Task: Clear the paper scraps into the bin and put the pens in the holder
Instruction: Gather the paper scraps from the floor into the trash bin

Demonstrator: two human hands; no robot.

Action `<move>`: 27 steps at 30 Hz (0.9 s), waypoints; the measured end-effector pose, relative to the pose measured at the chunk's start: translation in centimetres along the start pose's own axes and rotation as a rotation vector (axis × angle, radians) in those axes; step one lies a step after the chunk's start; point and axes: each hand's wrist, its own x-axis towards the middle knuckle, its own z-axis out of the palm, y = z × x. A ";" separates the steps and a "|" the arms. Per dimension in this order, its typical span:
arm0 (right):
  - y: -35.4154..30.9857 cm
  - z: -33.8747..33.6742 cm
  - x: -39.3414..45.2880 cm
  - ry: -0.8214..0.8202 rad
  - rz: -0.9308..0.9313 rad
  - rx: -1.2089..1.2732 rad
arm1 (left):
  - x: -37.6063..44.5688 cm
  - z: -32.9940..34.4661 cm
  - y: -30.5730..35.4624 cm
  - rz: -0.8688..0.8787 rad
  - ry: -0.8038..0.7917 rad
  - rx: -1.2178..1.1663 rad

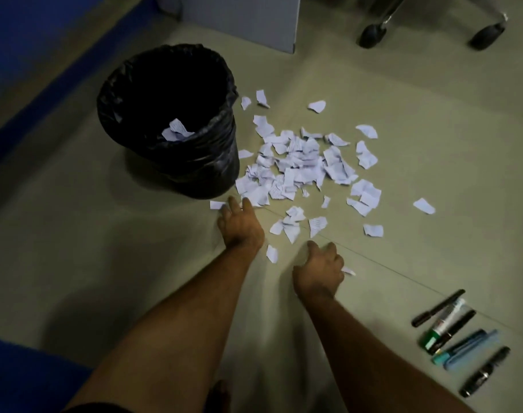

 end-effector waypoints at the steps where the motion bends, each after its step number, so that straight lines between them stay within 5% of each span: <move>1: -0.1 0.3 0.3 0.033 -0.035 0.029 | 0.4 0.4 -0.1 -0.029 -0.004 -0.013; 5: -0.8 0.2 2.5 0.082 -0.125 0.279 | 0.5 1.8 0.0 -0.091 -0.049 -0.061; 11: 0.3 0.2 2.1 0.271 -0.101 0.264 | -2.2 3.3 1.1 0.197 0.092 -0.085; 14: 2.2 1.5 -0.2 0.159 -0.070 0.120 | -2.0 2.9 0.7 0.039 0.180 -0.087; 17: 2.4 2.6 -0.9 0.028 -0.183 0.183 | -1.8 3.0 1.4 -0.025 0.103 -0.069; 23: 1.3 0.6 5.0 0.143 -0.308 0.326 | -1.8 2.6 4.2 0.242 -0.015 -0.276; 27: 0.5 -1.4 7.8 0.191 -0.329 0.357 | -0.7 1.4 4.2 0.294 0.086 -0.264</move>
